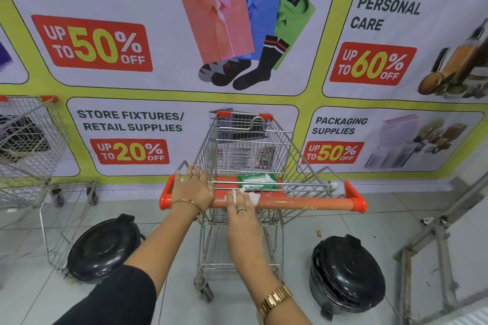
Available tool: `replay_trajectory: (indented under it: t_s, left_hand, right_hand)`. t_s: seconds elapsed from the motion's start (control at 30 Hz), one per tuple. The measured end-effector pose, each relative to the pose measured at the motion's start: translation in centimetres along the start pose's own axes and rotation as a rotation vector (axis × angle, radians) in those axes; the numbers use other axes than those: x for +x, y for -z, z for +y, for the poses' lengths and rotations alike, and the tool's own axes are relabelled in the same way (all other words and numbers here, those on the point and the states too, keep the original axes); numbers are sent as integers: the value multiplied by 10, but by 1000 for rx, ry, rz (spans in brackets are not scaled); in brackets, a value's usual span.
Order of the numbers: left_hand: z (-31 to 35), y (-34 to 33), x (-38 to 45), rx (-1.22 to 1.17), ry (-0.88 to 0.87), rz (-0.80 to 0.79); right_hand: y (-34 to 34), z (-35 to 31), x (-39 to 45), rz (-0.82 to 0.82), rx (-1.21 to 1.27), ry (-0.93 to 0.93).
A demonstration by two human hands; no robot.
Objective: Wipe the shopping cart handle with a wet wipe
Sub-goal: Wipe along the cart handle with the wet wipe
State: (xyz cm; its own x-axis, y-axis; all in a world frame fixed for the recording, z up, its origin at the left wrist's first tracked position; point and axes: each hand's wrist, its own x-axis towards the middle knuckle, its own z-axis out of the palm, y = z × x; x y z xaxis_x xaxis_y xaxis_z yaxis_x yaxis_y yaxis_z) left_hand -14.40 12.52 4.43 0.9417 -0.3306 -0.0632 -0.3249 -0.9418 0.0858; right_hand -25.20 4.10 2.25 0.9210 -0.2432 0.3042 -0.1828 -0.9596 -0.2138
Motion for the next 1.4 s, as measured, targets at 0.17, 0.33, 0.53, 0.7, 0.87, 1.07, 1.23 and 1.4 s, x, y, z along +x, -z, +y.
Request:
replay_trajectory:
  t_s: [0.17,0.33,0.53,0.7,0.87,1.07,1.23,1.4]
  left_hand:
    - [-2,0,2,-76,-13,-9]
    - [8,-2,1,-92,1,2]
    - [9,-2,0,-121,-4,4]
    - [9,-1,-3,-155,-9,5]
    - [16,-3,-5,-166,2,14]
    - [14,-3,-7,-201,-6,7]
    - [21,-4,-9,-185,-1,2]
    - [22,-7,-8,-178,-2,-1]
  right_hand:
    - [16,54,-12,12,105,-55]
    - [11,45,-3,50,86,-107]
    - [3,10,-1,2,-36,113]
    - [6,47,-7,64,-122,80]
    - [2,19,-2,28,-162,71]
    - [-3,38,-11,59,-229,138]
    - [1,47,-9,53,-212,0]
    - [2,19,-3,64,-223,60]
